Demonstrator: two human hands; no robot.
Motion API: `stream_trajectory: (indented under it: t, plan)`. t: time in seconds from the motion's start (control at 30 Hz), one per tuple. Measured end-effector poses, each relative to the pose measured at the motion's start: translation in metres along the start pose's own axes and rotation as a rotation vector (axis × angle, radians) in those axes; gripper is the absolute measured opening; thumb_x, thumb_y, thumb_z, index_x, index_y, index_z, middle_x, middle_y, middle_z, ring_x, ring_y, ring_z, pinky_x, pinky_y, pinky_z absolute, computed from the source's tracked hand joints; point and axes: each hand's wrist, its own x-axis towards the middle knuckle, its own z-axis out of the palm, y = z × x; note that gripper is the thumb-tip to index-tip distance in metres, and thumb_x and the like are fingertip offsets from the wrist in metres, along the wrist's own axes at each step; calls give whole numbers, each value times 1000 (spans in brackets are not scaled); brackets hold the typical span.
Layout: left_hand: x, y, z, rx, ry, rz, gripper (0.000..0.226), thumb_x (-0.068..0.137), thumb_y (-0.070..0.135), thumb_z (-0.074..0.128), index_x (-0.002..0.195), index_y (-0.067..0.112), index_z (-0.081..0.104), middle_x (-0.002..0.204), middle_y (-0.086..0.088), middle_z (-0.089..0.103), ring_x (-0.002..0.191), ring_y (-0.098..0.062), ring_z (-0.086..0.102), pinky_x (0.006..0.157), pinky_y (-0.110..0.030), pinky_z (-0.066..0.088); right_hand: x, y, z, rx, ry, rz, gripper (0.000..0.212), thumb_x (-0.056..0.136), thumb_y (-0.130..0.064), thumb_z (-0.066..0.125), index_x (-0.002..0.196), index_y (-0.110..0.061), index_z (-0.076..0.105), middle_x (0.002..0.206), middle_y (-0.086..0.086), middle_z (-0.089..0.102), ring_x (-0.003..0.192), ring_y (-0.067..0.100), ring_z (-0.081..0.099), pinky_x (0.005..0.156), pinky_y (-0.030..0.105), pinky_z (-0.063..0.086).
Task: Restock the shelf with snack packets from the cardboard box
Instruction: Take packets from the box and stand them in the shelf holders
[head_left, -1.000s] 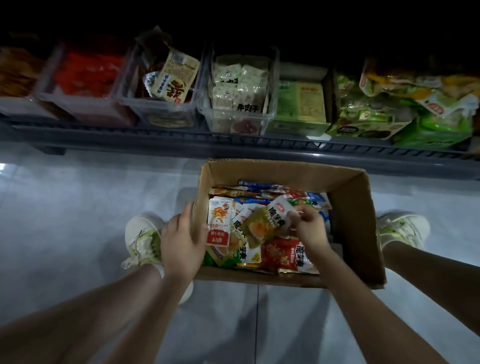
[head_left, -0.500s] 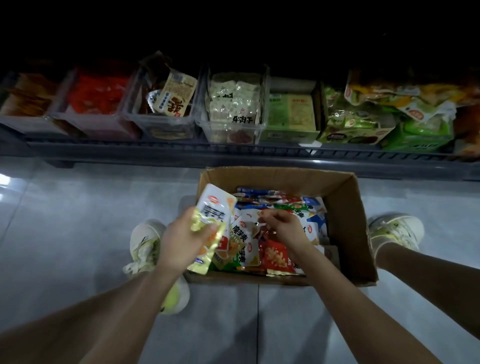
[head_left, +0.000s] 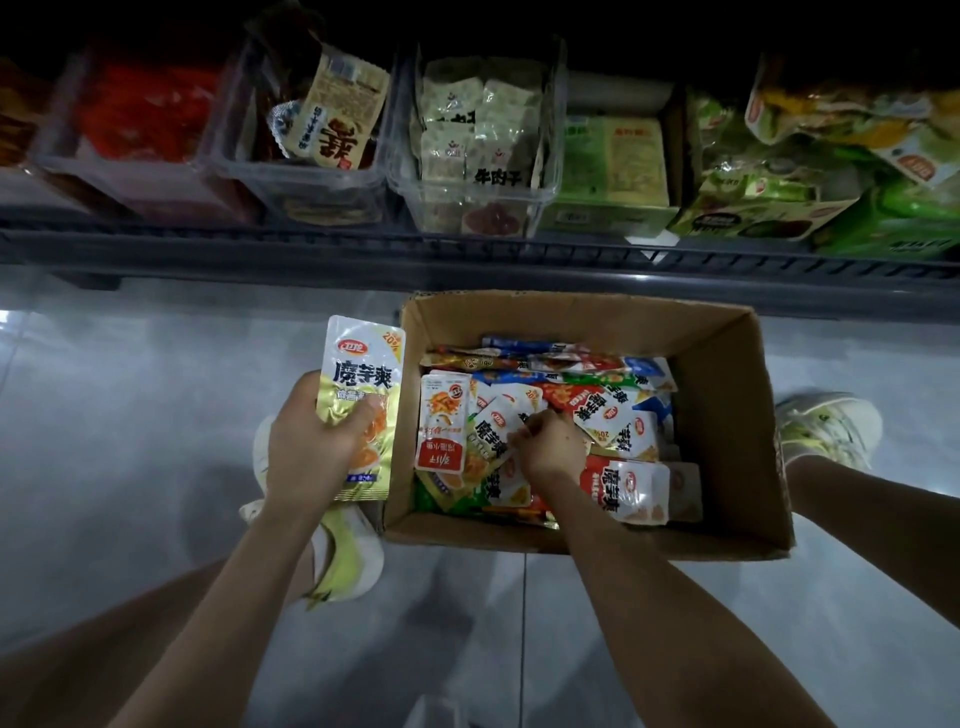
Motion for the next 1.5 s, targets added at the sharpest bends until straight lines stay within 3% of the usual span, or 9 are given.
stream_trajectory:
  t: [0.27,0.47,0.77,0.9,1.0,1.13,1.23,1.37,1.5]
  plan:
    - [-14,19,5,4,-47,-12,28,92,15,61,118,9,54,100,1,61,70,1,53,44,-4,40,-13,33,-87,824,11,98,12,85,-14,67,82,-15,55,84,17,66,74,28,64,68,39,57]
    - [-36,35,14,70,-197,19,27,93,20,57,120,19,52,104,4,62,91,-20,62,70,-29,47,-51,37,-137,1058,-248,124,16,85,3,64,85,-10,54,87,19,67,62,22,62,48,25,51]
    - [-71,49,33,85,-470,42,38,80,26,75,113,27,56,93,16,62,82,-3,59,69,-18,43,-100,6,-99,1255,-383,151,15,84,2,66,84,-9,56,65,7,67,47,17,60,45,22,52]
    - [-63,39,34,96,-417,19,35,80,17,76,105,27,54,89,15,62,84,-9,60,71,-20,45,-96,15,-94,1259,-378,180,17,84,0,67,99,-2,60,76,10,69,58,18,65,55,30,56]
    - [-53,32,33,31,-304,-9,30,82,16,73,107,22,58,99,2,68,95,-23,64,86,-38,51,-77,28,-90,1154,-201,292,13,86,-2,65,97,-8,61,89,13,69,68,21,66,72,41,57]
    - [-38,27,30,24,-206,-13,24,88,18,67,110,17,57,105,-5,66,95,-27,63,85,-41,49,-35,47,-83,897,90,403,14,86,-10,67,98,-13,61,109,11,67,99,25,63,85,36,53]
    - [-32,25,32,13,-202,-16,21,91,19,63,110,20,56,104,-2,66,94,-25,63,85,-43,51,-15,51,-78,830,101,485,29,87,-17,69,113,-10,59,119,13,63,112,31,58,96,43,48]
    - [-29,25,37,-26,-228,-64,22,96,16,54,118,19,53,102,1,65,89,-22,64,80,-40,52,6,48,-73,890,24,576,33,86,-19,70,113,-4,59,108,11,65,106,30,61,89,39,51]
    - [-26,28,37,6,-235,-66,25,97,10,48,122,17,50,107,-3,63,94,-25,61,87,-44,51,19,43,-70,785,-29,524,14,85,-15,68,80,-11,56,100,12,67,92,25,64,85,39,54]
